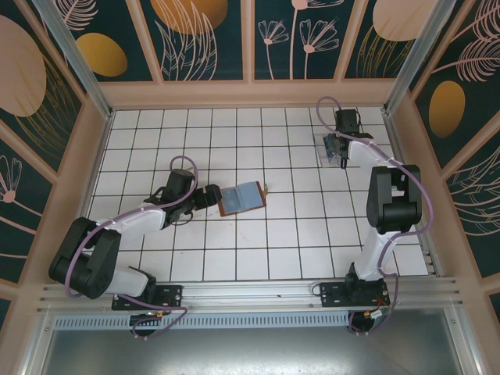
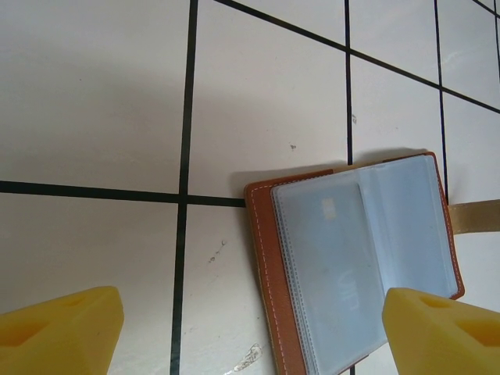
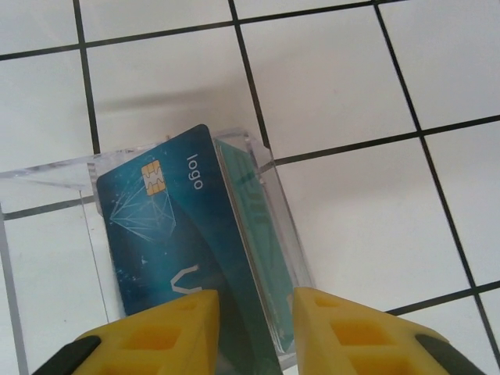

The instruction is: Put the credit cards into the card holder

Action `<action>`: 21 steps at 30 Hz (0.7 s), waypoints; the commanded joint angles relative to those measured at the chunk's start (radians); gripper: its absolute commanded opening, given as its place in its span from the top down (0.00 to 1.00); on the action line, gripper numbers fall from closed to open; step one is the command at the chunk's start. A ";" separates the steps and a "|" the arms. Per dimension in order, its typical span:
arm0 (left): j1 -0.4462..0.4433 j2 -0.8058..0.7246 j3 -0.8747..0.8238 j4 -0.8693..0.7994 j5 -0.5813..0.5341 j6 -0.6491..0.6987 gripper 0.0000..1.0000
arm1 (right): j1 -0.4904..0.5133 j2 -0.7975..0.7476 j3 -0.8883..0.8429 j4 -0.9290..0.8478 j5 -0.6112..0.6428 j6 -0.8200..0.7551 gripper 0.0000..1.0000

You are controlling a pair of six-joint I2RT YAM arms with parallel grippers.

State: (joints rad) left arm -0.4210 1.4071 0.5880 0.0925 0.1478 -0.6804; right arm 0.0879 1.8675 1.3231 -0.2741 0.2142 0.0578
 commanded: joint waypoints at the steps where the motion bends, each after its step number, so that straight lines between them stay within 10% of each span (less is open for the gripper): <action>1: -0.002 -0.009 -0.002 -0.005 0.003 0.013 0.14 | -0.010 0.027 0.021 -0.028 -0.048 -0.001 0.71; 10: -0.002 0.017 0.000 0.022 0.016 0.008 0.14 | -0.021 0.036 0.044 -0.050 -0.090 0.002 0.81; 21: -0.002 0.027 0.014 0.001 0.023 0.011 0.13 | -0.035 0.062 0.054 -0.066 -0.127 0.007 0.63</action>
State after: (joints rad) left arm -0.4210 1.4235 0.5873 0.1005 0.1566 -0.6807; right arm 0.0601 1.8992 1.3590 -0.2920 0.1215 0.0612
